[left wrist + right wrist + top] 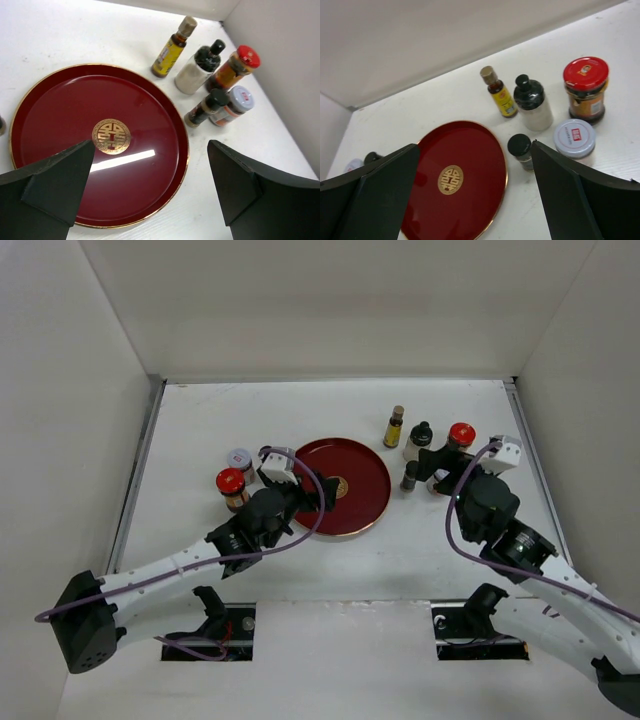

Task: Organize the condiment bottles

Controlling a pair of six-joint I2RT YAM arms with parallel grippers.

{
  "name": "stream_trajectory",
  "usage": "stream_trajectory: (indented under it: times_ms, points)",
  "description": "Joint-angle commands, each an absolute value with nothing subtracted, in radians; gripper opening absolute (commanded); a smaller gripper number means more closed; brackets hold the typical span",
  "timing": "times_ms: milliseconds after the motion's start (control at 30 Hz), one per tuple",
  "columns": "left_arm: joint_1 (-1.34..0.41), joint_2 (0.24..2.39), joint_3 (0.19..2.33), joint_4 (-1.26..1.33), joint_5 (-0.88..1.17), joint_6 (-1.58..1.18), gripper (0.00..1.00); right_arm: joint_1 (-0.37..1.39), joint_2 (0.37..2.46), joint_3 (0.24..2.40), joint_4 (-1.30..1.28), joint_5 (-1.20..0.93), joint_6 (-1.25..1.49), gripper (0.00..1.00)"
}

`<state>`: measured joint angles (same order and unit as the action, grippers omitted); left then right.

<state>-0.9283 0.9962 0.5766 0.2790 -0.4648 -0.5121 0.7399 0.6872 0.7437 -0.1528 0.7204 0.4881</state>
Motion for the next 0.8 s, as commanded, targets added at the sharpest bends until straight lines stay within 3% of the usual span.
stream_trajectory:
  times_ms: [0, 333, 367, 400, 433, 467, 500, 600, 700, 733, 767]
  points:
    - [-0.943, 0.96, 0.517, 0.403, -0.443, -0.489, 1.0, 0.732, 0.707, 0.813, -0.203, 0.813, 0.474, 1.0]
    - [-0.941, 1.008, 0.471, 0.511, -0.46, -0.454, 1.0, 0.664, 0.839, 0.905, -0.109, 0.678, 0.348, 1.0]
    - [-0.941, 1.005, 0.469, 0.512, -0.462, -0.448, 1.0, 0.642, 0.842, 0.908, -0.091, 0.657, 0.348, 0.85]
    - [-0.941, 1.0, 0.468, 0.517, -0.463, -0.436, 1.0, 0.613, 0.845, 0.91, -0.072, 0.64, 0.351, 0.48]
    - [-0.941, 0.991, 0.463, 0.525, -0.466, -0.42, 1.0, 0.573, 0.856, 0.919, -0.068, 0.637, 0.357, 0.29]
    - [-0.943, 0.979, 0.456, 0.532, -0.475, -0.414, 1.0, 0.529, 0.877, 0.933, -0.072, 0.643, 0.362, 0.19]
    - [-0.946, 0.96, 0.446, 0.538, -0.489, -0.416, 1.0, 0.483, 0.905, 0.954, -0.095, 0.65, 0.371, 0.16]
    - [-0.95, 0.91, 0.419, 0.563, -0.488, -0.423, 1.0, 0.363, 1.006, 1.008, -0.159, 0.676, 0.402, 0.23]
    - [-0.937, 0.885, 0.391, 0.595, -0.48, -0.43, 1.0, 0.251, 1.101, 1.046, -0.156, 0.655, 0.399, 0.6]
    - [-0.932, 0.881, 0.384, 0.606, -0.476, -0.425, 0.98, 0.225, 1.138, 1.066, -0.158, 0.637, 0.391, 0.75]
    - [-0.929, 0.873, 0.37, 0.623, -0.469, -0.419, 0.89, 0.208, 1.179, 1.093, -0.169, 0.608, 0.382, 0.85]
